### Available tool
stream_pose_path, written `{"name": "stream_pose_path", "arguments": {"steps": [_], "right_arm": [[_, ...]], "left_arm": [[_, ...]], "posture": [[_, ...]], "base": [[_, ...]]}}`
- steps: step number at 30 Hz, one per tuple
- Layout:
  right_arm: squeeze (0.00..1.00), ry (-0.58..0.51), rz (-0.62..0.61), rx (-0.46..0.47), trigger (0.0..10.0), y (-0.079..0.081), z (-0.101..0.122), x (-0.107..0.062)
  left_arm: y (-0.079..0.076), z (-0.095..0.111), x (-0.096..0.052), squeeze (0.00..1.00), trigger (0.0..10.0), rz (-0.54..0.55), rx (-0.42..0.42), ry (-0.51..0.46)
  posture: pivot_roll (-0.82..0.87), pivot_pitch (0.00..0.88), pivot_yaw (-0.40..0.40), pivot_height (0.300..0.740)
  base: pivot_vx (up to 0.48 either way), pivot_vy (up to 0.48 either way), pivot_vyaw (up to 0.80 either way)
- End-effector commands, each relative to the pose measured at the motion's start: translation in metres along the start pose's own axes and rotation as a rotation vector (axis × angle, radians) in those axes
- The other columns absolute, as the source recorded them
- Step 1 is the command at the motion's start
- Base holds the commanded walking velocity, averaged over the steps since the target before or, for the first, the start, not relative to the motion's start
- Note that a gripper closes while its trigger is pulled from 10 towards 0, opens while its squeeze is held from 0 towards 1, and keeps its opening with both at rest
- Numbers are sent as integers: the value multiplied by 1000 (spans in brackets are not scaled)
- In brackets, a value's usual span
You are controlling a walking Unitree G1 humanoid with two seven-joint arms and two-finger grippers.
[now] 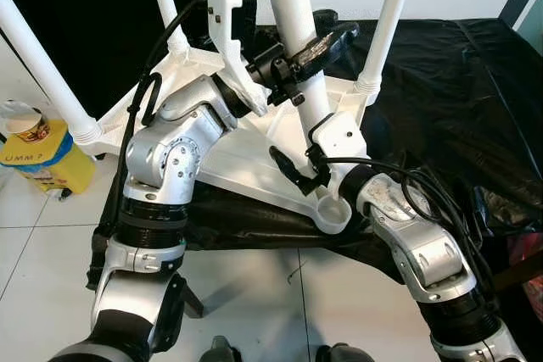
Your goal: Building children table
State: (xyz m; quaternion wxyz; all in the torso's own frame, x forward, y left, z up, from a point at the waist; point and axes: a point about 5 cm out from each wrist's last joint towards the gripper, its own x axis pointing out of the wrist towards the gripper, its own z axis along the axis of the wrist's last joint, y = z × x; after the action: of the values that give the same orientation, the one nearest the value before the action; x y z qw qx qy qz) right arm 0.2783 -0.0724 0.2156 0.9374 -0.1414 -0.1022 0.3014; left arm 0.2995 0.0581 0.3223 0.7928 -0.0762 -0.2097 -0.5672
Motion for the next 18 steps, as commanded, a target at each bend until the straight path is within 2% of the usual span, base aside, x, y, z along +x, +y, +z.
{"name": "stream_pose_path", "arguments": {"steps": [1,2,3,4,5,6,7,18], "right_arm": [[0,20,10,9,10000,3,-2,2],[0,20,5,9,9216,3,-2,2],[0,20,5,9,9216,3,-2,2],[0,20,2,10,4627,3,-2,3],[0,22,-6,15,3059,3,-2,3],[0,22,-6,15,3059,3,-2,3],[0,24,-11,21,0,2,-2,3],[0,42,-49,45,0,-2,-4,4]], "left_arm": [[-11,4,4,0,10000,-54,13,-27],[-12,4,4,0,10000,-53,14,-27],[-12,4,4,0,10000,-53,14,-27],[-12,4,4,0,10000,-52,15,-26],[-13,3,4,0,10000,-52,15,-25],[-13,3,4,0,10000,-52,15,-25],[-13,3,4,0,10000,-51,16,-24],[-14,-1,4,0,10000,-45,10,-15]], "posture": [[-15,47,-7,740],[-15,47,-6,740],[-15,47,-6,740],[-15,47,-6,740],[-14,47,-6,740],[-14,47,-6,740],[-14,49,-7,740],[-7,60,-10,740]], "base": [[0,0,0],[0,0,0],[0,0,0],[0,0,0],[0,0,0],[0,0,0],[0,0,0],[0,0,0]]}}
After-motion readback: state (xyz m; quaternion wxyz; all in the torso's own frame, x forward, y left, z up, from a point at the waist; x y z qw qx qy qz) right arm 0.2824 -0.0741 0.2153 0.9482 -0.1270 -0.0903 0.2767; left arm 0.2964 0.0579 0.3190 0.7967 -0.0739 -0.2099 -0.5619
